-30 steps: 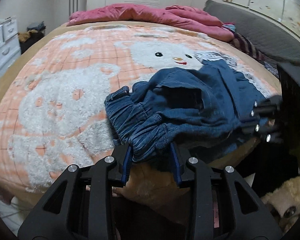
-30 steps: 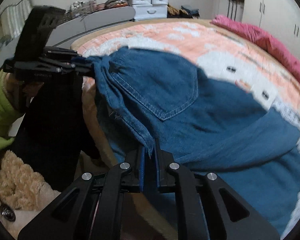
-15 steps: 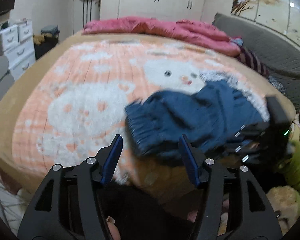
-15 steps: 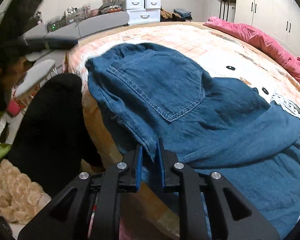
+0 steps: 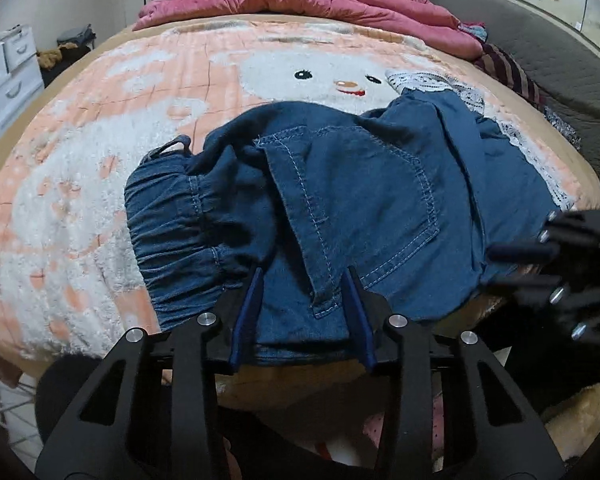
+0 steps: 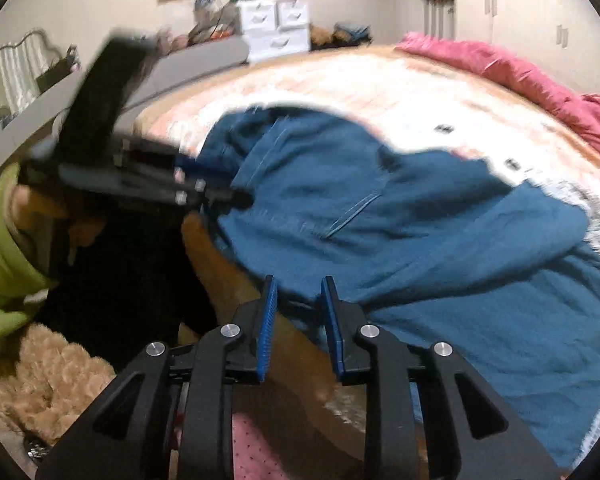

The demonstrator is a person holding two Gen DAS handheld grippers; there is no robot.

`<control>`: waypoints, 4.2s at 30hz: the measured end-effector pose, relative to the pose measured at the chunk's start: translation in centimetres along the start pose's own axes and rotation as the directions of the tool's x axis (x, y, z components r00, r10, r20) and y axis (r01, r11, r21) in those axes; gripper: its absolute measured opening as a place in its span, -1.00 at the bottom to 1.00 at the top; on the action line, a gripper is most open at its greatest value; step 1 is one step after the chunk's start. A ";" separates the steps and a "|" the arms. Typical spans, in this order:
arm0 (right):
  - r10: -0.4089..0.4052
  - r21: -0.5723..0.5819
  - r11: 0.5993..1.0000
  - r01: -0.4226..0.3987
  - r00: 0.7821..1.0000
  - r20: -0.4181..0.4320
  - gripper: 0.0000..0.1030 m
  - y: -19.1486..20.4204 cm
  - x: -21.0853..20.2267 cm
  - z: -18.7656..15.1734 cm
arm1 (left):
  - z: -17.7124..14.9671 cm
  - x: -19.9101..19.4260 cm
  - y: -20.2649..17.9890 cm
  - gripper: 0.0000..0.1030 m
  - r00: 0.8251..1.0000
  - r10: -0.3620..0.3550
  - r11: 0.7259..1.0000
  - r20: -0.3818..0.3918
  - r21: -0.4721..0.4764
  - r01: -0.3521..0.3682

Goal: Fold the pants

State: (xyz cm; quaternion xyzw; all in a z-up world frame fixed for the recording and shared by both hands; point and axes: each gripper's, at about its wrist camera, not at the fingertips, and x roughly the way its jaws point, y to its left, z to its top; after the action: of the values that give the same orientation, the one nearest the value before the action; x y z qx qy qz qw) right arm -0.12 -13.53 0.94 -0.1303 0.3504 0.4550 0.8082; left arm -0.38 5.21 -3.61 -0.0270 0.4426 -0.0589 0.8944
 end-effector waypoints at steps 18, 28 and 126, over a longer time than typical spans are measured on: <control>-0.108 0.180 0.975 0.132 0.985 -0.135 -0.42 -3.5 4.6 1.0 | 0.2 0.7 0.1 -0.36 1.000 -0.005 1.000 0.006 -0.004 0.005; -0.175 0.254 0.952 0.170 0.985 -0.003 -0.02 -5.9 -2.1 1.3 | 1.0 -2.9 -0.5 -0.35 0.995 -0.055 0.999 0.085 0.000 0.055; -0.365 0.846 0.510 0.153 0.930 0.052 -0.84 -20.6 -14.3 -9.2 | 5.4 4.2 -13.4 -0.98 0.877 -0.481 0.847 -0.006 0.256 0.466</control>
State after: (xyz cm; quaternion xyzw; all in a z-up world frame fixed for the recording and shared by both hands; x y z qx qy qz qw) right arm 7.97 -38.98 1.87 0.2674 0.4061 0.1201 0.8655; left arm 5.37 -8.59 -2.29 -0.0244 0.3852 -0.3318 0.8607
